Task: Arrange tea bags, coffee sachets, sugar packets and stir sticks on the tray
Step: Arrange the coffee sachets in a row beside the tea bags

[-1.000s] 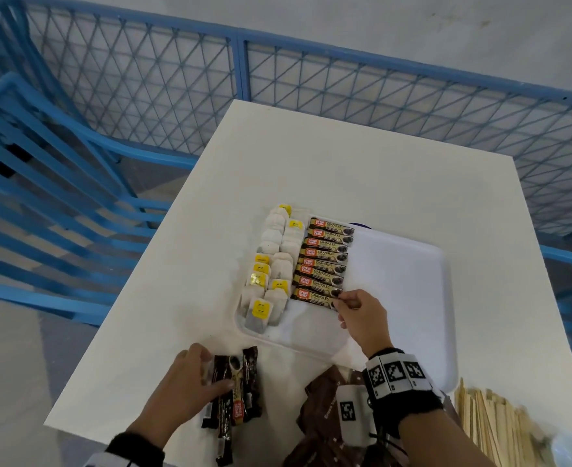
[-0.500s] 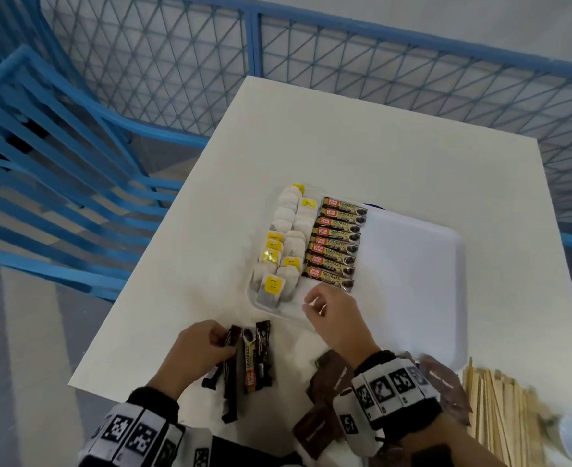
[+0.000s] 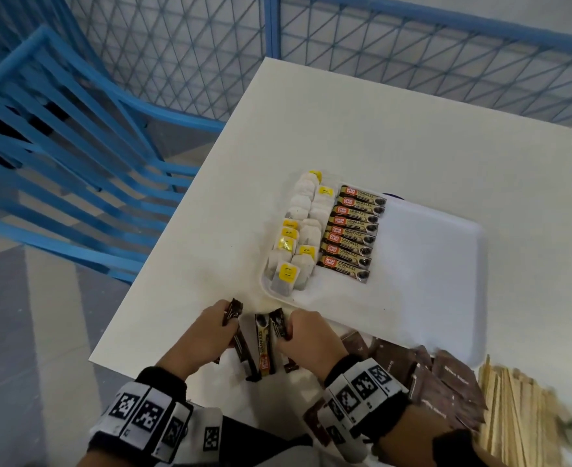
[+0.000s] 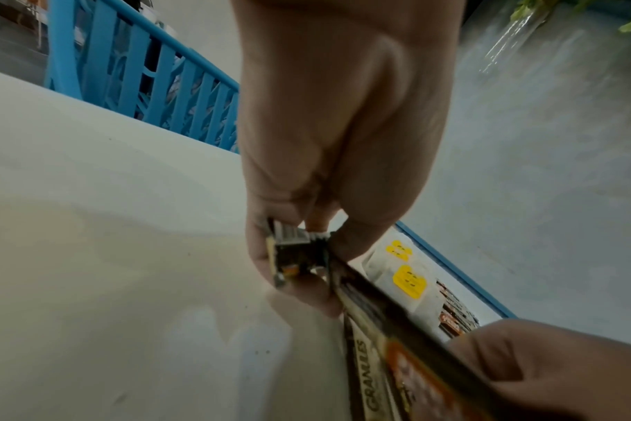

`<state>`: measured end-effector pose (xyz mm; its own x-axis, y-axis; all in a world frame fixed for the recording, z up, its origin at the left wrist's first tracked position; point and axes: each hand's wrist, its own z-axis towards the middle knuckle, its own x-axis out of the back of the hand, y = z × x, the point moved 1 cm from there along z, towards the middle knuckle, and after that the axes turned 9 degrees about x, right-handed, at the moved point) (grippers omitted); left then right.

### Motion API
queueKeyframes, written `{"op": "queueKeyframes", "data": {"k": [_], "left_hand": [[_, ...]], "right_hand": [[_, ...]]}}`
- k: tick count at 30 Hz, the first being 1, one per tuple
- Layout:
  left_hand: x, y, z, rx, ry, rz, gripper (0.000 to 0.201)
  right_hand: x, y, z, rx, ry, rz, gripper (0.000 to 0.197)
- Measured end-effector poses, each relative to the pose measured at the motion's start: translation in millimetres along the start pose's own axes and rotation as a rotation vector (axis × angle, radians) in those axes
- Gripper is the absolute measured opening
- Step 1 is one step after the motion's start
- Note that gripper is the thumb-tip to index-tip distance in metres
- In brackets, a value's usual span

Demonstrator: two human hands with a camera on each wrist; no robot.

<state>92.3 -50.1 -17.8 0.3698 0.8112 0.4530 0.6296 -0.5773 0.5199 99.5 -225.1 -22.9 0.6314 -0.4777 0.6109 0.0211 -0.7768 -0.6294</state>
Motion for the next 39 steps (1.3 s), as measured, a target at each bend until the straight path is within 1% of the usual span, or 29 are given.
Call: {"op": "queueKeyframes", "data": {"k": [2, 5, 8, 10, 13, 14, 16, 18, 19, 21, 23, 25, 28, 31, 33, 34, 36, 38, 39], "left_hand": [[-3, -2, 1, 0.0, 0.021, 0.021, 0.017], [-5, -1, 2, 0.017, 0.025, 0.01, 0.012], [-10, 7, 5, 0.021, 0.049, 0.028, 0.01], [-14, 13, 8, 0.029, 0.072, 0.1, 0.018], [-22, 18, 13, 0.047, 0.061, 0.198, 0.038], [-24, 19, 13, 0.049, 0.056, 0.246, 0.041], [-31, 18, 15, 0.028, 0.072, 0.344, 0.038], [-34, 18, 14, -0.01, 0.086, 0.395, 0.029], [-34, 19, 13, -0.034, 0.069, 0.414, 0.027], [-32, 22, 9, -0.097, -0.002, 0.438, 0.031], [-28, 27, 3, -0.149, -0.055, 0.377, 0.032], [-24, 35, -4, -0.181, -0.08, 0.246, 0.026], [-21, 55, -16, -0.232, -0.118, 0.106, 0.013], [-24, 74, -23, -0.238, -0.255, -0.143, 0.006], [-28, 83, -22, -0.224, -0.292, -0.285, 0.01], [-31, 87, -22, -0.215, -0.289, -0.33, 0.009], [-38, 95, -22, -0.199, -0.27, -0.413, 0.01], [-43, 102, -23, -0.171, -0.271, -0.522, 0.016], [-44, 106, -24, -0.163, -0.287, -0.569, 0.017]], "right_hand": [[3, 0, -2, -0.004, 0.001, -0.003, 0.028], [9, 1, -6, 0.001, 0.012, 0.018, 0.017], [20, 5, -11, 0.01, 0.015, 0.157, 0.018], [32, 11, -15, 0.025, 0.039, 0.262, 0.021], [49, 24, -24, 0.028, 0.119, 0.35, 0.021], [54, 29, -27, 0.021, 0.143, 0.37, 0.022], [61, 38, -35, 0.003, 0.177, 0.41, 0.022], [66, 47, -42, -0.03, 0.204, 0.441, 0.022], [66, 51, -46, -0.045, 0.217, 0.449, 0.022], [64, 59, -52, -0.064, 0.244, 0.454, 0.016], [61, 64, -56, -0.076, 0.251, 0.462, 0.007], [56, 67, -59, -0.095, 0.24, 0.461, 0.017], [53, 62, -63, -0.096, 0.226, 0.472, 0.023], [52, 53, -62, -0.036, 0.224, 0.455, 0.029], [54, 45, -60, 0.005, 0.219, 0.415, 0.03], [54, 40, -60, 0.023, 0.214, 0.436, 0.03], [55, 29, -58, 0.048, 0.189, 0.549, 0.034], [56, 19, -56, 0.087, 0.171, 0.625, 0.04], [56, 17, -55, 0.114, 0.181, 0.634, 0.037]]}}
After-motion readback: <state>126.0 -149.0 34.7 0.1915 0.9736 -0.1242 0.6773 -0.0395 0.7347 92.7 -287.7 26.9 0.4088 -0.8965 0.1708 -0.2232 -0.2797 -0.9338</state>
